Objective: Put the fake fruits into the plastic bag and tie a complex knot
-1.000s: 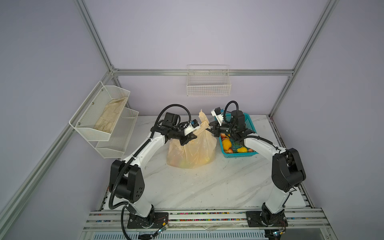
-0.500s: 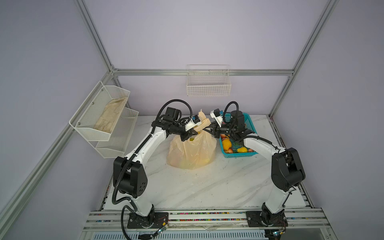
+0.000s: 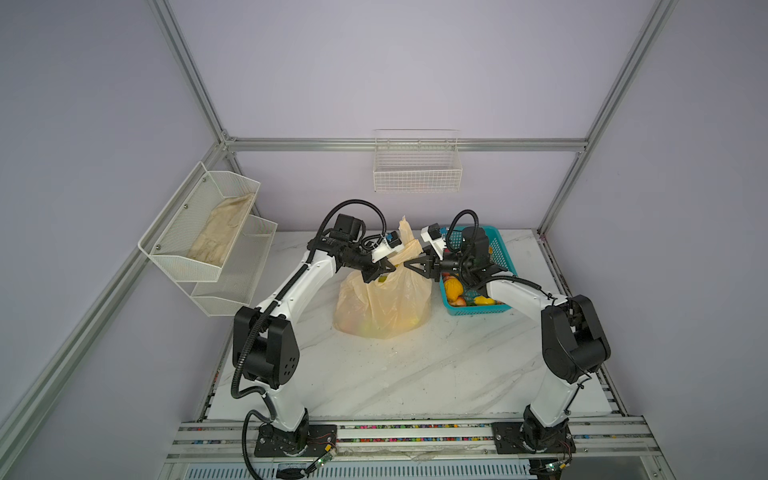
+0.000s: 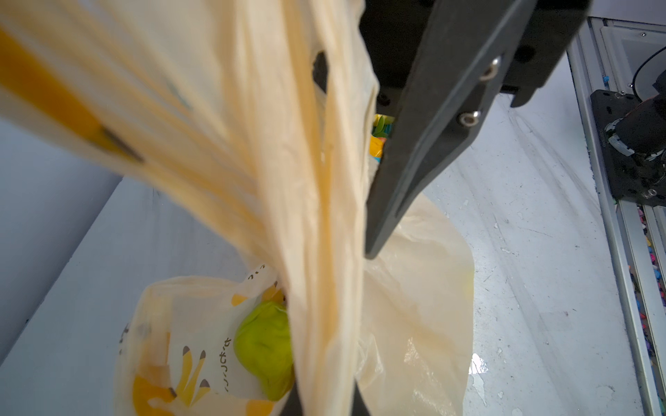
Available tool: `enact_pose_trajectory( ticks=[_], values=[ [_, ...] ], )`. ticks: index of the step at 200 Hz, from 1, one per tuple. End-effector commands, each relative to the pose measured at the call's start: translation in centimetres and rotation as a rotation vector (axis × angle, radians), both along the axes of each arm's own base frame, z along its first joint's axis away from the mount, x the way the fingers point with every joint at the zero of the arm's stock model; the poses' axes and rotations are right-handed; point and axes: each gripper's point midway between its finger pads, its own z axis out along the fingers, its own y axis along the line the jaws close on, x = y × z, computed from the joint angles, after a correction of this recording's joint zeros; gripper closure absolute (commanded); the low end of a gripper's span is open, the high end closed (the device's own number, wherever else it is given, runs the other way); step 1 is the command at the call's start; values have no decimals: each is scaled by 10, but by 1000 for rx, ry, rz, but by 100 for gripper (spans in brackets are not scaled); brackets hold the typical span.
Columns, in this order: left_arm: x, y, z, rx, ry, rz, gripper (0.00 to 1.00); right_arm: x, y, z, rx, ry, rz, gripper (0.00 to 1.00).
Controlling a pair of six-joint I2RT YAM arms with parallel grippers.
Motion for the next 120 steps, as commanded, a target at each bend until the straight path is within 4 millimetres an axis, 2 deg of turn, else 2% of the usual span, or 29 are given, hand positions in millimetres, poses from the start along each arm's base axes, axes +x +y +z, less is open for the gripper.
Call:
enact_pose_trajectory(
  ticks=[1,95,104,120],
  values=[
    [8,-5,34,-13,-100,-23,100,-4,0,11,34,-69,36,66],
    [10,-2,34,16,-115,-28,100,5,4,21,78,-61,20,62],
    [10,-2,34,16,-116,-28,100,6,4,21,78,-60,21,61],
    [10,-2,35,14,-117,-29,100,7,5,21,78,-62,24,51]
  ],
)
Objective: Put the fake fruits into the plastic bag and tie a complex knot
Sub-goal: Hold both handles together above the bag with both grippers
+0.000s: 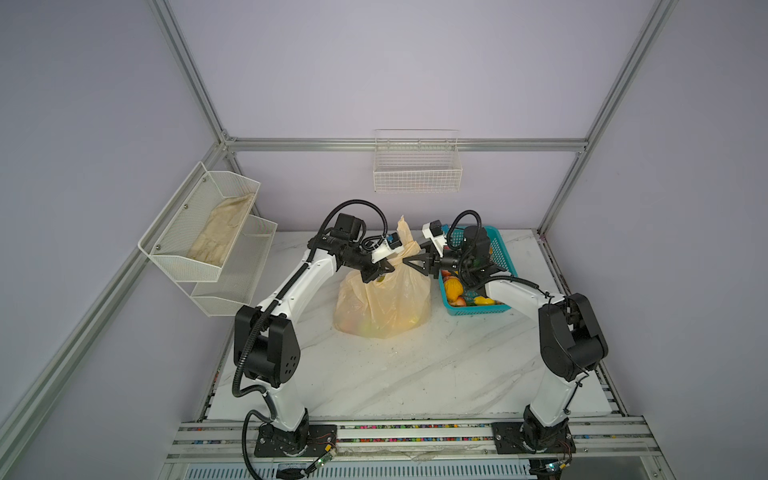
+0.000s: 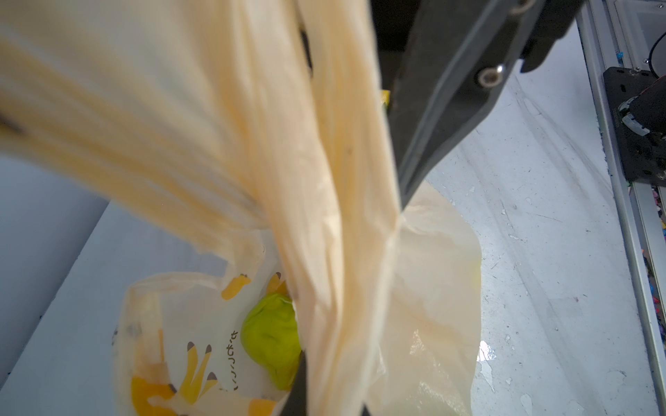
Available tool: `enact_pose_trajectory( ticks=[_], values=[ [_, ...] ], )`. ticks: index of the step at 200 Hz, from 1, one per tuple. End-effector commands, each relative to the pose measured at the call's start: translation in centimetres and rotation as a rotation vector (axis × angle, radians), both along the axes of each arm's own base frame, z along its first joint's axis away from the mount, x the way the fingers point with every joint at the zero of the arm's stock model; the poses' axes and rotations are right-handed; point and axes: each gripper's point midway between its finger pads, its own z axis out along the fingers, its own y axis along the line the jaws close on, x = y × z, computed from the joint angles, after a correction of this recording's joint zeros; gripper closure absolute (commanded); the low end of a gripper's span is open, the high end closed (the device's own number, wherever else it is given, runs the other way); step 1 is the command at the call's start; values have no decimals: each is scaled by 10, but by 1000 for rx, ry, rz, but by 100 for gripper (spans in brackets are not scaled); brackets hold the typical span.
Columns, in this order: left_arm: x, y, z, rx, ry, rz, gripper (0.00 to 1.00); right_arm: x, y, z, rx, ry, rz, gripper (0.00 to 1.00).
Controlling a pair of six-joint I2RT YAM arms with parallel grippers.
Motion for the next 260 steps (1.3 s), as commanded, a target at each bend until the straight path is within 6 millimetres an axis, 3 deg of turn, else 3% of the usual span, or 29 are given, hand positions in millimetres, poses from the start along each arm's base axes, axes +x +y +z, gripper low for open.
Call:
enact_pose_trajectory(
  ticks=[1,29,111,154,184,247,260],
  values=[
    [8,-5,39,-25,-102,-21,100,2,2,10,22,-48,19,51],
    [8,-6,39,-25,-102,-21,100,5,2,9,17,-52,7,38],
    [7,-6,42,-31,-103,-24,100,18,7,9,12,-61,9,20],
    [7,-5,43,-31,-105,-20,100,14,11,13,25,-79,64,18],
    [8,-5,43,-28,-106,-18,100,8,11,16,35,-88,106,28],
    [10,-4,47,-28,-105,8,100,10,12,14,30,-66,98,85],
    [9,-2,53,-45,-102,30,93,10,10,12,27,-55,84,93]
  ],
)
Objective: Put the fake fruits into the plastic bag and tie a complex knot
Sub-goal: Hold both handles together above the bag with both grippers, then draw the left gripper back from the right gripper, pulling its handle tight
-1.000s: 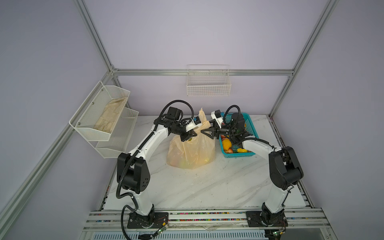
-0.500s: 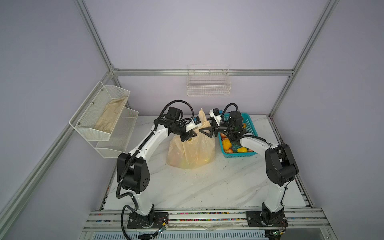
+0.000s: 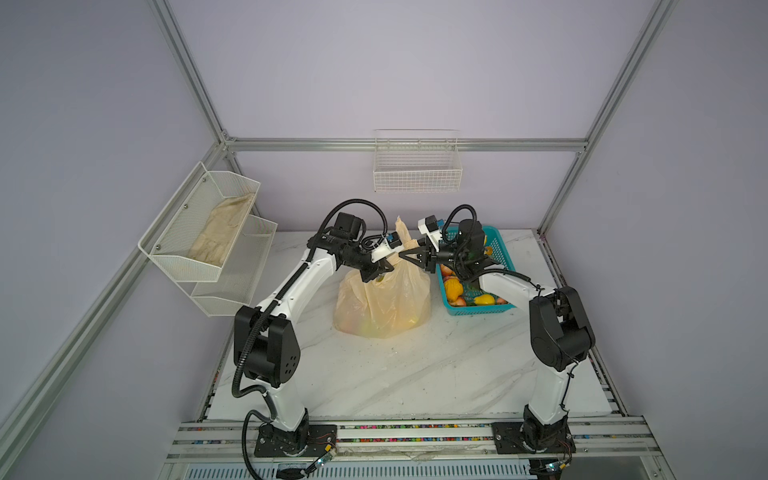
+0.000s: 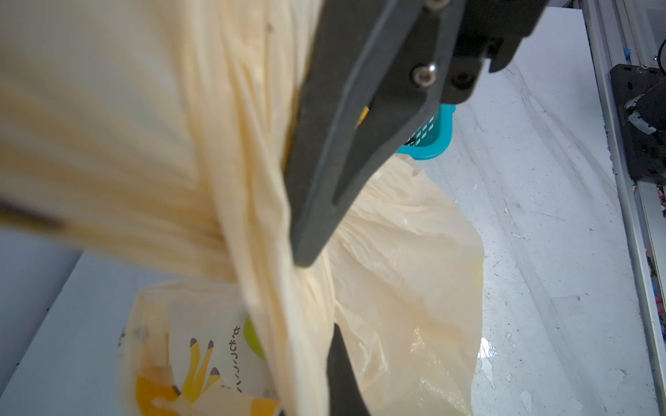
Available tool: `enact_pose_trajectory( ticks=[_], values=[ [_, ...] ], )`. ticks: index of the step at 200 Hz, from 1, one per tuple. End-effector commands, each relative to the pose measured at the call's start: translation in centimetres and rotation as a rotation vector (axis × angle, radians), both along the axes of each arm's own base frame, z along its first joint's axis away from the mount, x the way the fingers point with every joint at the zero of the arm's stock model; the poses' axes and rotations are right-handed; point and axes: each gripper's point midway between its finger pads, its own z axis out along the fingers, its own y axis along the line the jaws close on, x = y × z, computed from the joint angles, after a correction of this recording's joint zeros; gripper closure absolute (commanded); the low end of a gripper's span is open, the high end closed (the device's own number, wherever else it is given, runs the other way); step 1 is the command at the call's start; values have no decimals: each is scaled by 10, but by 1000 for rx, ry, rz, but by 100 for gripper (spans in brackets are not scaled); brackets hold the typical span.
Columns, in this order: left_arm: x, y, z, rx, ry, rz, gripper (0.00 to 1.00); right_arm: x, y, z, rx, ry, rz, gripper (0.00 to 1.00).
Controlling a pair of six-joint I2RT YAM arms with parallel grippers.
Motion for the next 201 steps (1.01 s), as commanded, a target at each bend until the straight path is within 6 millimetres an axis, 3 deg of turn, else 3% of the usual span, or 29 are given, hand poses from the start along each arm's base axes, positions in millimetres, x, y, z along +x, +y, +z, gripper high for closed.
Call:
enact_pose_trajectory(
  ticks=[1,50,65,115,133,172,184,201],
  values=[
    [7,-4,50,-57,-99,18,92,1,-2,4,7,-27,-4,93],
    [2,4,65,-177,-106,69,73,-3,-8,2,3,-3,-54,100],
    [-1,8,71,-235,-100,79,61,-7,-9,4,2,2,-57,100],
    [-4,7,132,-576,-105,111,32,-17,-11,2,13,5,-61,100],
    [-2,-4,147,-629,-83,94,29,-21,-8,2,14,4,-53,100],
    [7,-32,156,-642,-60,68,23,-25,-1,1,12,7,-44,100],
    [11,-37,157,-639,-58,73,25,-27,0,0,11,9,-43,100],
    [21,-39,156,-642,-50,102,37,-26,0,-2,5,13,-48,100]
  ],
)
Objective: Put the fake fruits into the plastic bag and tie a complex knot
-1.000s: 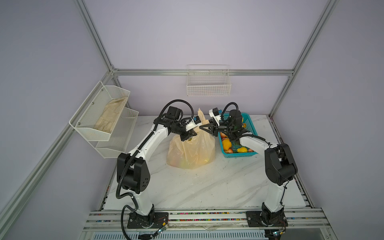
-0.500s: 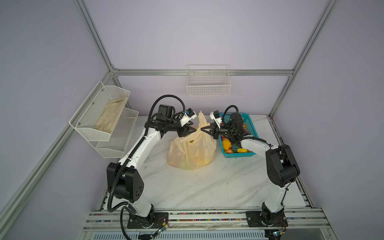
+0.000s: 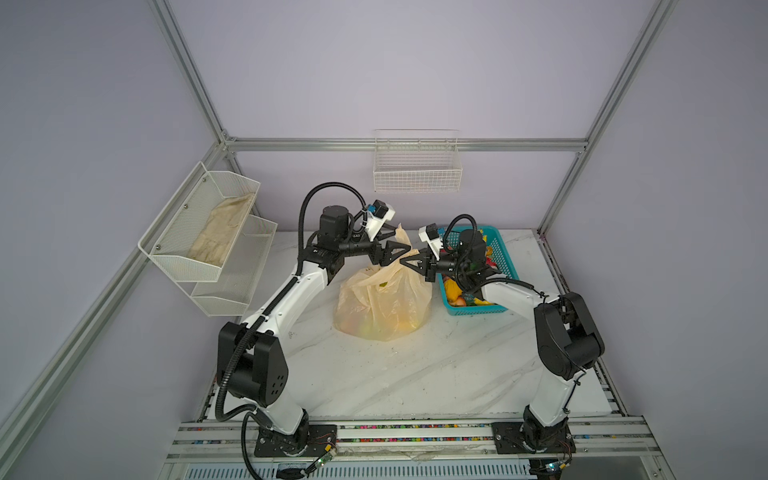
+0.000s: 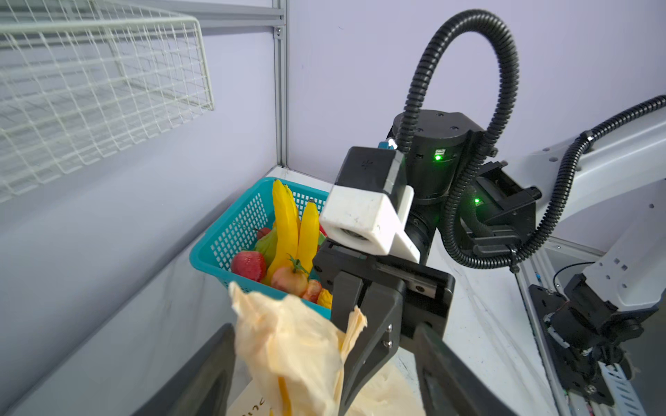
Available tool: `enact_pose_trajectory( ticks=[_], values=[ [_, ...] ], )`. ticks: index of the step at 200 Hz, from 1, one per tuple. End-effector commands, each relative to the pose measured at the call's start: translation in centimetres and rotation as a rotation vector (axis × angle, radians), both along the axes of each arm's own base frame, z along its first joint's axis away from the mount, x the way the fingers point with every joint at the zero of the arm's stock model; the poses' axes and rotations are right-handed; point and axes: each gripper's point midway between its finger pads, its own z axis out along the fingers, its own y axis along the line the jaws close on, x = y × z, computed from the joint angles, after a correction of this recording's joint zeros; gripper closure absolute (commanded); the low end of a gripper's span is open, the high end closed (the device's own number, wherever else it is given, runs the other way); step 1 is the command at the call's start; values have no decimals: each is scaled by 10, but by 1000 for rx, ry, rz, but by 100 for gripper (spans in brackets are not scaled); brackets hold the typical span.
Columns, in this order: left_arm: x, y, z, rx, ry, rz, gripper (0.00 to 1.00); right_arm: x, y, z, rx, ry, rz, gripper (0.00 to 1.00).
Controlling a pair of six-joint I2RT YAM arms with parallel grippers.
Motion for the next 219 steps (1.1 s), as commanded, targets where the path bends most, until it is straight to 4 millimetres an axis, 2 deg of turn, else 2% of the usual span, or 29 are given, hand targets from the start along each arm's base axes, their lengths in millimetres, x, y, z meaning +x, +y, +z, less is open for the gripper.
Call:
enact_pose_trajectory(
  ticks=[1,20,44,59,79,107,151,194,219],
  values=[
    [10,-4,52,-71,-72,22,38,-8,0,13,17,-43,6,100],
    [13,-5,51,-75,-61,21,56,-6,-1,8,4,-34,-10,100],
    [15,-3,45,-71,-55,36,85,2,-3,2,-18,8,-60,98],
    [14,-1,36,-66,-48,55,94,4,-4,4,-13,34,-84,93],
    [11,3,24,-67,-43,73,97,3,-4,13,31,66,-82,88],
    [8,9,18,-92,-38,96,98,3,-3,11,36,84,-81,83],
    [7,14,9,-105,-18,109,99,5,-3,10,42,96,-87,82],
    [4,26,8,-112,-55,151,99,17,-3,9,46,155,-137,90],
    [-9,28,2,-97,-128,131,98,31,-3,9,54,240,-194,94]
  ],
)
